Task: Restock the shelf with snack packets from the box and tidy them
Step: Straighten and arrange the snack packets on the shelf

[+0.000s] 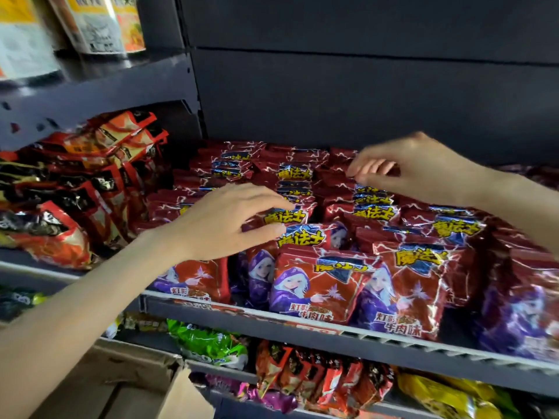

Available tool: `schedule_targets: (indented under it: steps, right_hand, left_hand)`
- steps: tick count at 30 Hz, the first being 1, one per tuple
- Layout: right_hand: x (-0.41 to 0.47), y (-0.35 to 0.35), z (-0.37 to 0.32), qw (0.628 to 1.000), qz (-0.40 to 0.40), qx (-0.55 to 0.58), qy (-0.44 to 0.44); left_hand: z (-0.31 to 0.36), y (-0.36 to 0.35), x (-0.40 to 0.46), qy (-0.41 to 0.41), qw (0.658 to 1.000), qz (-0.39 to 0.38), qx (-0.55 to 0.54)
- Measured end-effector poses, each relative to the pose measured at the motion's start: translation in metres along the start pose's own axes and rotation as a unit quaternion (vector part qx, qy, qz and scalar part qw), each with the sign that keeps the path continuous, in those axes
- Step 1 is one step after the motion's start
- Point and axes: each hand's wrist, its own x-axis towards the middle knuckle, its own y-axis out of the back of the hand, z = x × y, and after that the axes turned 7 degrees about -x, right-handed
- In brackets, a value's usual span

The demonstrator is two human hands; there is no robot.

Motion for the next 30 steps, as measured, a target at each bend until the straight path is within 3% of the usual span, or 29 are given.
schedule_targets:
  steps: [6, 9, 11, 13, 18, 24, 26, 30]
  right_hand:
    - [-0.030, -0.022, 0.031, 0.981, -0.165, -0.098, -0.029]
    - [-0.023, -0.033, 0.032, 0.975, -0.185, -0.121, -0.016]
    - [-0.016, -0.037, 0.030, 0.972, -0.200, -0.122, -0.008]
    - [-0.009, -0.038, 0.027, 0.976, -0.188, -0.110, -0.004]
    - [0.002, -0.045, 0.013, 0.991, -0.078, -0.108, -0.004]
    - [-0.005, -0.054, 0.007, 0.993, -0.025, -0.111, -0.011]
    - [-0.010, -0.052, 0.010, 0.990, -0.029, -0.135, 0.011]
    - [-0.010, -0.057, 0.010, 0.987, -0.136, -0.089, 0.021]
  left_hand:
    - [0.043, -0.011, 0.020, 0.026, 0.993, -0.101, 0.057]
    - [0.056, -0.029, 0.021, 0.023, 0.989, -0.090, 0.117]
    - [0.054, -0.040, 0.020, 0.007, 0.991, -0.044, 0.128]
    - [0.051, -0.042, 0.018, 0.003, 0.992, -0.016, 0.122]
    - [0.047, -0.042, 0.014, 0.001, 0.995, -0.029, 0.095]
    - [0.041, -0.042, 0.009, -0.005, 0.998, -0.043, 0.034]
    - [0.040, -0.042, 0.008, -0.010, 0.999, -0.041, 0.022]
    - [0.035, -0.042, 0.009, -0.028, 0.999, -0.034, 0.009]
